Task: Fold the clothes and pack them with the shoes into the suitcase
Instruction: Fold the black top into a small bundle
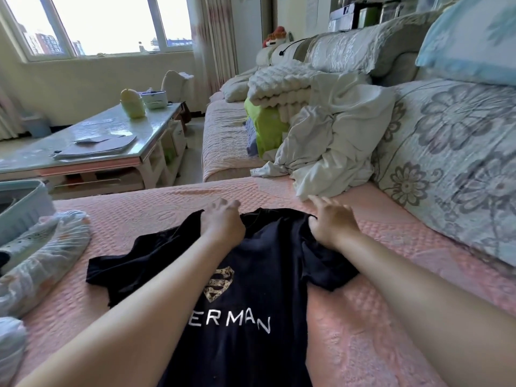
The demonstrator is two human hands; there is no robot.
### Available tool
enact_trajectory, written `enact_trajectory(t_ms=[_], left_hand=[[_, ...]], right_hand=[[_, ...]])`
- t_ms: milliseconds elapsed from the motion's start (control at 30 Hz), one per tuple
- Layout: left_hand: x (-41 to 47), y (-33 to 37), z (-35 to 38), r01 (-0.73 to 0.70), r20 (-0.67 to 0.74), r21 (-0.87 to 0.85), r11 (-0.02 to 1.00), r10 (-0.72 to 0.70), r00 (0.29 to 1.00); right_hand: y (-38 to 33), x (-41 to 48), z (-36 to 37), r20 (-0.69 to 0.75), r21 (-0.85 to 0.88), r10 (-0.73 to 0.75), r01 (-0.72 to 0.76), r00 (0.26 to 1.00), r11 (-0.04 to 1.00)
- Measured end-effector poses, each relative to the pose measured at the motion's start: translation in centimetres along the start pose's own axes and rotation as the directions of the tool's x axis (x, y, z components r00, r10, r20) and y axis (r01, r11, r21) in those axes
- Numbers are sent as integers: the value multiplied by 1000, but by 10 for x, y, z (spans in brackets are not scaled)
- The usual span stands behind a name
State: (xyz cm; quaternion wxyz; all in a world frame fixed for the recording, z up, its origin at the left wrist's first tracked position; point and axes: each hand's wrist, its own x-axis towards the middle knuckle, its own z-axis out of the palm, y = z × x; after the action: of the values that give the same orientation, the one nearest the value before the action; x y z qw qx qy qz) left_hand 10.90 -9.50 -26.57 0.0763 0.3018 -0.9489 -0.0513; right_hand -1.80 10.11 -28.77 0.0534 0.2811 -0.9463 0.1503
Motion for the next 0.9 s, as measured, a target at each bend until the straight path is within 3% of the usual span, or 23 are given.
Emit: enact_trajectory(t_ms=[67,133,233,300,367,467,600,667,767,833,900], left_hand=[[-1,23,6,-124,18,-24,992,124,992],[3,46,14,-183,70,-18,983,184,980],[14,67,26,-223,176,77,972,207,962],[25,72,32,-180,238,104,978,152,959],[36,76,36,-179,233,117,977,148,961],[50,86,36,-191,74,16,982,189,979],[61,114,37,-272,-201,-283,920,220,955],[60,129,45,-321,-137,-356,878,291,947],[52,141,66,-358,148,-282,890,409,900],[45,139,74,-389,186,-190,901,422,887],[33,131,71,-398,115,-109,911,409,905]], right_hand=[[17,-5,-10,59,-181,173,-160,983,970],[29,-14,-9,158,-207,231,-196,960,958],[36,-18,-1,106,43,87,-92,991,995],[36,-15,-8,60,342,158,-169,986,924],[44,-9,-13,68,453,252,-255,965,854],[64,-5,-17,18,229,198,-197,980,953],[98,9,-12,-225,-127,63,-93,972,988],[104,12,-9,-319,-283,57,-152,946,947],[100,7,-2,-363,-469,-50,-136,930,873],[95,3,0,-294,-443,-223,74,930,893],[87,-1,-2,-229,-291,-377,306,898,907]])
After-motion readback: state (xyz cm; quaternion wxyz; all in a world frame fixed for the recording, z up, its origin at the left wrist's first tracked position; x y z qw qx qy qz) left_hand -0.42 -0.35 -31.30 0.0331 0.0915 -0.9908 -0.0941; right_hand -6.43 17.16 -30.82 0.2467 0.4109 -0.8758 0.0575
